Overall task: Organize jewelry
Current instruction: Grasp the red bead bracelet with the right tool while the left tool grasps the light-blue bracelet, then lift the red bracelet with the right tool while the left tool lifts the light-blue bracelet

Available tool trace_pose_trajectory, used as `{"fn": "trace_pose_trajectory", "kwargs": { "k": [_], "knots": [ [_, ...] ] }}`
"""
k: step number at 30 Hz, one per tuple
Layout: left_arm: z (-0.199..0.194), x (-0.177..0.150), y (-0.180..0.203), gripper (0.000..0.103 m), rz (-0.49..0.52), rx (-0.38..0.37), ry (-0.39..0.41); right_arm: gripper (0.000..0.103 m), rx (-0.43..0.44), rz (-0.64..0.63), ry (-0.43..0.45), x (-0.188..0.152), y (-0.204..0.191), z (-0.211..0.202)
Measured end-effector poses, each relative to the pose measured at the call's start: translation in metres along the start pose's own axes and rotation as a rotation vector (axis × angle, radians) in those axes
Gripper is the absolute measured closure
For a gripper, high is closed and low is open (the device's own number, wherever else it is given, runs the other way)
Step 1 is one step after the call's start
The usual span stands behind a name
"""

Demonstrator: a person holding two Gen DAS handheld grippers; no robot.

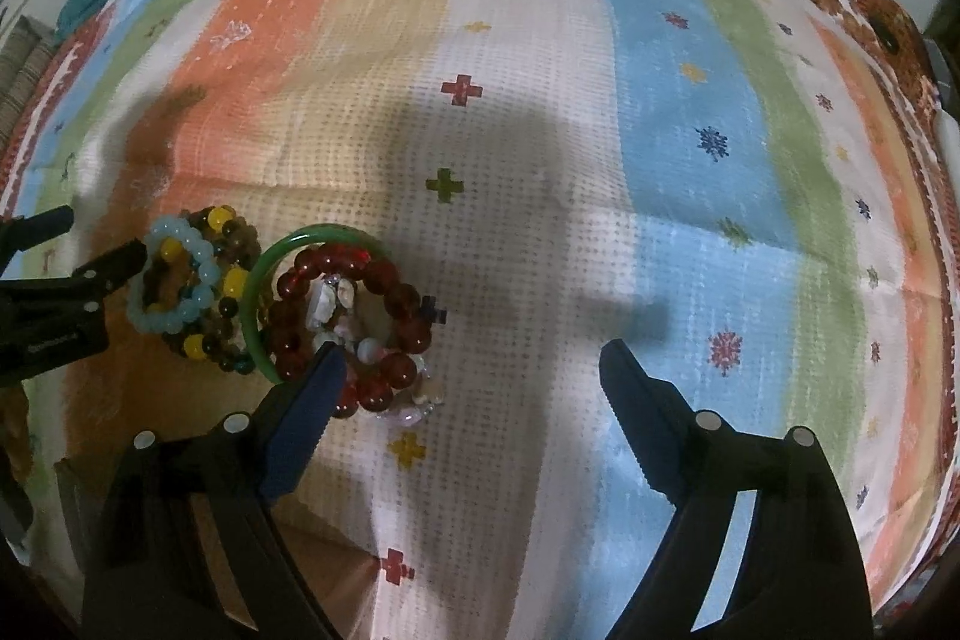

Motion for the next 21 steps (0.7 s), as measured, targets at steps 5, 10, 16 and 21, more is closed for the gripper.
{"fn": "trace_pose_trajectory", "kwargs": {
  "k": [5, 10, 16, 21],
  "knots": [
    [0.005, -0.001, 0.003, 0.013, 0.019, 0.013, -0.002, 0.039, 0.014, -0.013, -0.02, 0.001, -0.003, 0.008],
    [0.009, -0.002, 0.006, 0.027, 0.027, -0.018, -0.016, 0.064, 0.052, -0.011, -0.032, 0.001, -0.006, 0.014],
    [0.004, -0.002, 0.016, 0.077, 0.042, -0.048, -0.027, 0.085, 0.098, -0.022, -0.033, 0.002, -0.016, 0.016],
    [0.002, -0.003, 0.023, 0.092, 0.061, -0.048, -0.027, 0.086, 0.096, -0.03, -0.027, 0.003, -0.018, 0.017]
  ]
}}
Point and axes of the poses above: each gripper's, at about its wrist camera, not at the fingertips, and z roughly the way its jaws point, y to its right, x to its top, the point moved 6 cm from there along z, roughly the way its jaws point, and after that the axes turned 8 degrees about x, right-handed, at the moved point
